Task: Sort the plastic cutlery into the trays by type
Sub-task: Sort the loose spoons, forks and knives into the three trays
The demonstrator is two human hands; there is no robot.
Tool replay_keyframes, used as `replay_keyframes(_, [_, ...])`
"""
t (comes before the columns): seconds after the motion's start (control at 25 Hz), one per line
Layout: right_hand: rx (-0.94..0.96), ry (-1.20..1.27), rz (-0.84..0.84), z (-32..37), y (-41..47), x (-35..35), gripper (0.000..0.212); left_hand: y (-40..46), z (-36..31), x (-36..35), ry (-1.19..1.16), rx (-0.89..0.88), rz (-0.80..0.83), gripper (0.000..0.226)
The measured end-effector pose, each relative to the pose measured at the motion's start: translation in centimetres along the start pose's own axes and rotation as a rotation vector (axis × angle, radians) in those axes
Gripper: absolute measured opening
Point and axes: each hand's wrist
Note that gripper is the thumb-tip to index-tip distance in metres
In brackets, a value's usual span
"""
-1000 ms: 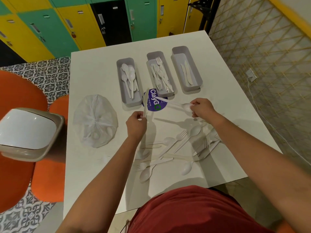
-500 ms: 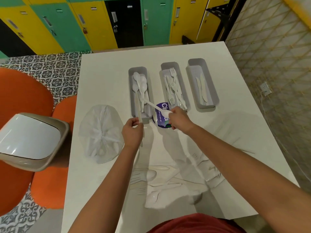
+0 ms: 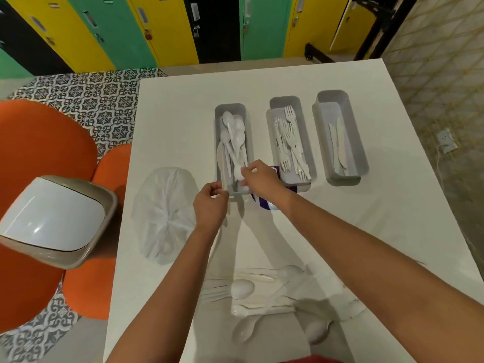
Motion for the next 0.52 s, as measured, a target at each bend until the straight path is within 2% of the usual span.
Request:
replay_keyframes(0.16, [0.111,-0.047,0.060,-1.4,-1.6,0.9,0.024,0.2,-0.4,-0.2,0.017,-0.027,-0.011,0.017])
replay_keyframes(0.28, [0.239,-0.204,0.027,-3.3,-2.6,2.4,0.020,-0.3,-0.9,-0.4,0.034,-0.067,0.002,0.018])
replay_keyframes(0.4, [0.228,-0.379,-0.367,-9.9,-2.1,8.0,0.017,-3.7,-2.5,-5.2,0.078,-0.097,0.204,0.019])
replay_keyframes(0.52, [0.115,-0.538,-0.588,-12.9,-1.5,10.5,0.024,-4.0,-4.2,-6.9,0.100,-0.164,0.284,0.023])
Point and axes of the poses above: each hand's wrist, its own y-axis towards the middle knuckle, its own x-axis out of the back of the hand, z = x × y, and after that the axes turned 13 degrees about -z, right-handed
